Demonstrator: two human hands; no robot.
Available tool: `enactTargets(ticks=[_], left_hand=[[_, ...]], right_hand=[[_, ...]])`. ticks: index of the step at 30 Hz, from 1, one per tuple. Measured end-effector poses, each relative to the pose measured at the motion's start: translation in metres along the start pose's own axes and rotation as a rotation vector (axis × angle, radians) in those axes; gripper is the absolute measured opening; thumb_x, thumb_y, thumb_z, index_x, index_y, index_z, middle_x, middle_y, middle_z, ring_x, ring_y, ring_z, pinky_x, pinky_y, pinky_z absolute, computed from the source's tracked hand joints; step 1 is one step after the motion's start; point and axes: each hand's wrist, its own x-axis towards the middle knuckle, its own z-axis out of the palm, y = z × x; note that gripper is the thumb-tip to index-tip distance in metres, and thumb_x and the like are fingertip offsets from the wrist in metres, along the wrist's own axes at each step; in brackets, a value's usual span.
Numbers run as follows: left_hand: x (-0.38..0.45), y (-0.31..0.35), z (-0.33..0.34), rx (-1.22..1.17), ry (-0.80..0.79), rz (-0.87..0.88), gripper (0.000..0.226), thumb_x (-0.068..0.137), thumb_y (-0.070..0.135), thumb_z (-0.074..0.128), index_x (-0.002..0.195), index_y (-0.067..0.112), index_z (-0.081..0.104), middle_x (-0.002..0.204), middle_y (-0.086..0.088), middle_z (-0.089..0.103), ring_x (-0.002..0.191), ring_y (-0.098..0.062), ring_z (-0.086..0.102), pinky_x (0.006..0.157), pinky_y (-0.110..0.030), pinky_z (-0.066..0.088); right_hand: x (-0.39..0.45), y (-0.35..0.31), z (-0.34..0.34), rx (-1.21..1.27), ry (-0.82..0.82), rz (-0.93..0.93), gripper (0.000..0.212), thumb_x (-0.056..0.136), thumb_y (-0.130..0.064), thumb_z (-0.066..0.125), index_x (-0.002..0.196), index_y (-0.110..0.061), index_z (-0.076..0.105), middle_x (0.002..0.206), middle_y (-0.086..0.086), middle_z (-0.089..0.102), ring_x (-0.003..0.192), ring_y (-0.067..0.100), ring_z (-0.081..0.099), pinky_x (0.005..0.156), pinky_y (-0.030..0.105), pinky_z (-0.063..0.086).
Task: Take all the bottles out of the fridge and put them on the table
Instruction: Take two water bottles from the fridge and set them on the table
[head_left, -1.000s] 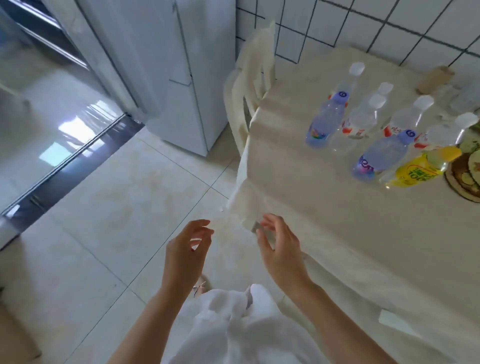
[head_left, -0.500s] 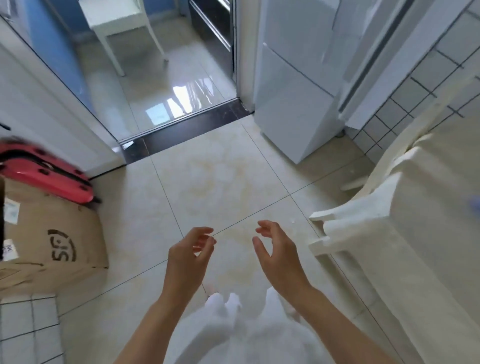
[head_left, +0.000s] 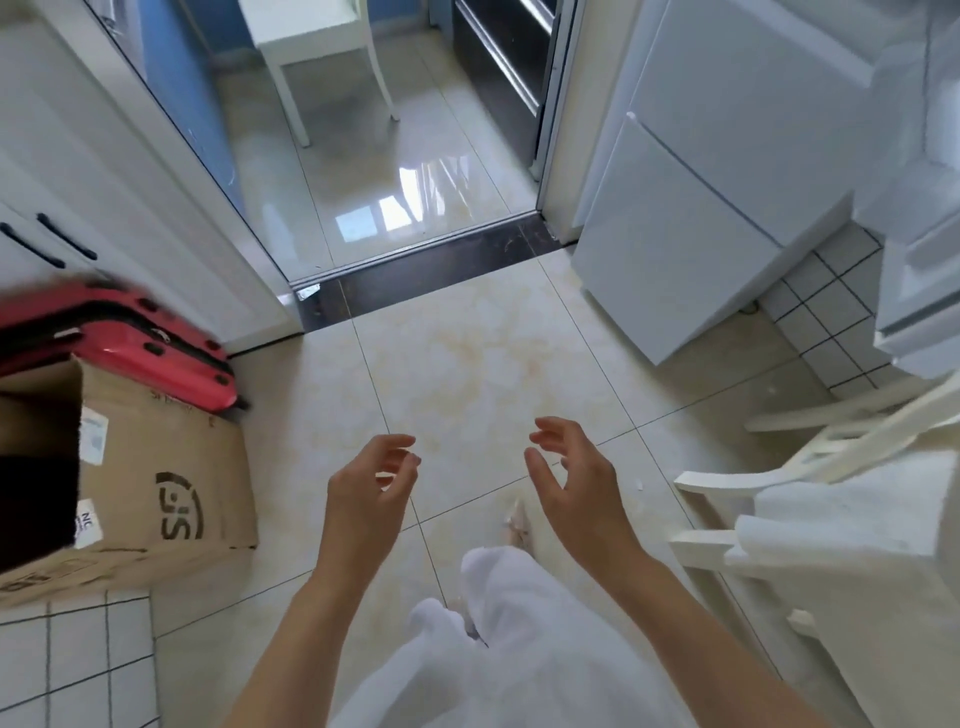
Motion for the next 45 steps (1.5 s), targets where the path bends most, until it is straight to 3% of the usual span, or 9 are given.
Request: enactTargets(ticks=[6,10,19,24,33,40,45], left_hand=[[0.094,0.05,0.018,0.009,-0.044,0.109,0.017,0.09,0.012,0.061,0.101,0.024,0.066,0.083,0.009,0.07,0.079,0.002,0.063,0.066,-0.007,0.046],[0.168,0.097,0.033,0.021,-0.039,0.167,0.018,0.091,0.014,0.061,0.106,0.021,0.066,0.086,0.005,0.07,0.079,-0.001,0.064,0.064,-0.004,0.045],[0.31,0.199,0.077,-0.018,-0.062,0.284,0.018,0.089,0.012,0.063,0.099,0.028,0.064,0.084,0.007,0.071,0.076,-0.002,0.065,0.065,-0.006,0.046],[0.377,0.245,0.107,-0.034,-0.111,0.341,0.02,0.089,0.013,0.064,0.096,0.031,0.064,0.083,0.009,0.071,0.077,-0.006,0.067,0.07,-0.016,0.052],[0.508,0.345,0.177,-0.081,-0.304,0.498,0.022,0.089,0.005,0.061,0.103,0.021,0.066,0.082,0.015,0.068,0.076,0.006,0.062,0.067,-0.003,0.044],[0.601,0.44,0.231,-0.07,-0.502,0.666,0.021,0.091,0.011,0.059,0.105,0.024,0.066,0.088,0.008,0.071,0.08,-0.002,0.064,0.073,-0.015,0.052],[0.639,0.51,0.283,-0.096,-0.584,0.753,0.02,0.091,0.011,0.059,0.104,0.025,0.066,0.087,0.009,0.071,0.079,-0.003,0.064,0.072,-0.016,0.051]], right_hand=[[0.09,-0.018,-0.022,-0.008,0.063,-0.03,0.03,0.093,-0.025,0.056,0.123,-0.02,0.052,0.111,-0.008,0.063,0.109,0.005,0.057,0.093,0.023,0.045],[0.166,-0.035,-0.053,-0.013,0.113,-0.059,0.031,0.094,-0.026,0.054,0.124,-0.02,0.051,0.113,-0.007,0.062,0.109,0.006,0.057,0.094,0.023,0.044],[0.314,-0.065,-0.123,0.014,0.262,-0.089,0.029,0.093,-0.026,0.056,0.122,-0.021,0.052,0.109,-0.008,0.063,0.107,0.005,0.058,0.094,0.024,0.045],[0.376,-0.07,-0.154,0.049,0.39,-0.068,0.028,0.093,-0.026,0.056,0.12,-0.021,0.052,0.108,-0.01,0.063,0.106,0.003,0.058,0.092,0.021,0.045],[0.501,-0.082,-0.22,0.073,0.628,-0.043,0.029,0.094,-0.023,0.056,0.122,-0.017,0.052,0.111,-0.004,0.063,0.108,0.008,0.058,0.096,0.029,0.046],[0.58,-0.096,-0.277,0.044,0.832,0.029,0.031,0.094,-0.027,0.055,0.124,-0.017,0.051,0.114,-0.004,0.062,0.11,0.009,0.057,0.099,0.032,0.046],[0.614,-0.099,-0.325,0.03,0.979,0.067,0.03,0.094,-0.026,0.056,0.122,-0.018,0.052,0.111,-0.007,0.061,0.109,0.009,0.058,0.097,0.037,0.048]])
